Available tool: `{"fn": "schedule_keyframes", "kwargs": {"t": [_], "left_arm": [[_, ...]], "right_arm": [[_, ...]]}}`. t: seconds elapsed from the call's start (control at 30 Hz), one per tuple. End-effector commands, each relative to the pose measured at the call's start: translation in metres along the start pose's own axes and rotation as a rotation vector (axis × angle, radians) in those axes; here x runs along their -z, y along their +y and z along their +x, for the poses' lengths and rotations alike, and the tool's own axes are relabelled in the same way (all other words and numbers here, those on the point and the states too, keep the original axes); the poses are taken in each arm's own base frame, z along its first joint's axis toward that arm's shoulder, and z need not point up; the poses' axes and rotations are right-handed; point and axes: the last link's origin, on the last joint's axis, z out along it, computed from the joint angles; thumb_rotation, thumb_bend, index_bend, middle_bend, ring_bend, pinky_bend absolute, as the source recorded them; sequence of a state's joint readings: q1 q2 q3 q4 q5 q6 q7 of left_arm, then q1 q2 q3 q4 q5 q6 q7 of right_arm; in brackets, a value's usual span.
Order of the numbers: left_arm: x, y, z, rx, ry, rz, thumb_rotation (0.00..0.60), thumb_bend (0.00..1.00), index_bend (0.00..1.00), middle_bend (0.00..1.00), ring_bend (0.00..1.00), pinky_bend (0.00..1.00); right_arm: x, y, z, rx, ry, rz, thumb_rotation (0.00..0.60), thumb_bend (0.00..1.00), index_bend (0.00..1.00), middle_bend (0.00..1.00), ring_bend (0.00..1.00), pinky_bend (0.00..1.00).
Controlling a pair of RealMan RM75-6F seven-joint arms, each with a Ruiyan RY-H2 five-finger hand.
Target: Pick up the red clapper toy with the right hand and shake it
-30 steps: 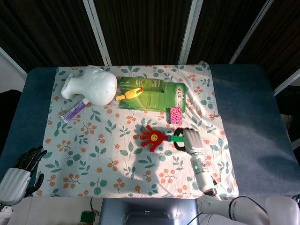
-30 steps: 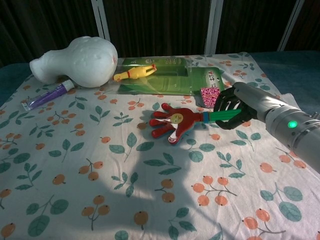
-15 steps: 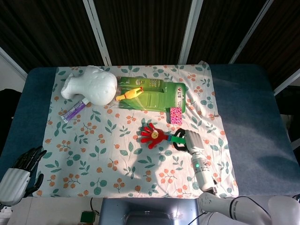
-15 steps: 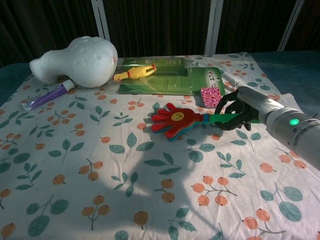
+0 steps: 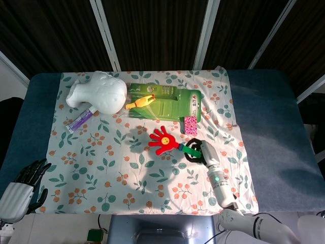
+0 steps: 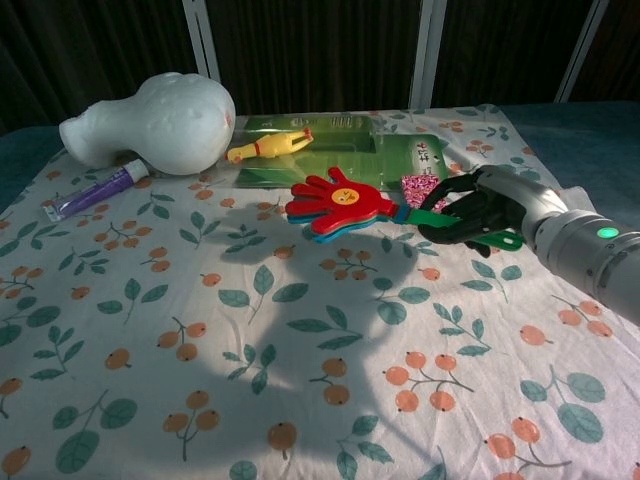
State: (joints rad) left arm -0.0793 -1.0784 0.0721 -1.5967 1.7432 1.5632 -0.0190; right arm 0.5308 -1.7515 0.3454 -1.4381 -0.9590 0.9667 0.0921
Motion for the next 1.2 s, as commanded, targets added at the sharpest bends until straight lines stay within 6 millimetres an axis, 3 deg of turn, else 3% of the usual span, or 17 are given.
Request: {"fn": "schedule_keyframes", "kwargs": {"t": [0.03,0.17,0.4,0.5,0.73,0.8,0.9,1.0,1.1,1.2], "left_arm": [[0.000,0.000,0.000,0.000,-0.001,0.002,0.600,0.52,0.00,0.00,0.00,0.16],[-0.002,-0.001,-0.001,-0.002,-0.004,0.006,0.600,0.52,0.00,0.00,0.00,0.16],[-0.002,0.000,-0.002,-0.003,-0.012,0.005,0.600,0.52,0.00,0.00,0.00,0.16],[-0.002,-0.001,-0.002,-0.001,-0.010,0.005,0.600,0.52,0.00,0.00,0.00,0.16],[-0.001,-0.001,0.000,0.001,-0.003,0.003,0.600,0.52,0.00,0.00,0.00,0.16],[-0.001,-0.001,0.000,0.002,-0.004,0.006,0.600,0.52,0.00,0.00,0.00,0.16],[-0.002,-0.001,0.000,0.000,-0.005,0.005,0.600,0.52,0.00,0.00,0.00,0.16],[-0.002,-0.001,-0.001,0.000,-0.008,0.006,0.600,0.52,0.00,0.00,0.00,0.16],[-0.003,-0.002,-0.002,0.001,-0.017,0.013,0.600,0.52,0.00,0.00,0.00,0.16],[-0.003,-0.002,-0.002,0.001,-0.016,0.015,0.600,0.52,0.00,0.00,0.00,0.16]], "right_arm": [[0.014,-0.014,0.007,-0.320,-0.099,0.148,0.600,0.57,0.94,0.84,0.84,0.90],[0.027,-0.025,0.017,-0.434,-0.116,0.348,0.600,0.58,0.95,0.84,0.85,0.90],[0.039,-0.030,0.017,-0.283,-0.015,0.615,0.600,0.61,0.96,0.86,0.86,0.90],[0.033,-0.027,0.009,-0.132,0.025,0.601,0.600,0.61,0.98,0.88,0.88,0.92],[0.018,0.001,-0.003,0.254,-0.039,0.328,0.600,0.61,0.99,0.88,0.89,0.93],[0.018,0.002,-0.005,0.275,-0.059,0.292,0.600,0.61,0.99,0.88,0.89,0.93],[0.022,-0.003,-0.005,0.208,-0.053,0.301,0.600,0.61,0.99,0.88,0.89,0.93],[0.029,-0.018,-0.004,0.025,-0.056,0.354,0.600,0.61,0.99,0.89,0.89,0.93],[0.036,-0.035,0.009,-0.211,0.009,0.454,0.600,0.61,1.00,0.89,0.90,0.94],[0.041,-0.038,0.018,-0.315,0.045,0.523,0.600,0.61,1.00,0.90,0.90,0.95]]}}
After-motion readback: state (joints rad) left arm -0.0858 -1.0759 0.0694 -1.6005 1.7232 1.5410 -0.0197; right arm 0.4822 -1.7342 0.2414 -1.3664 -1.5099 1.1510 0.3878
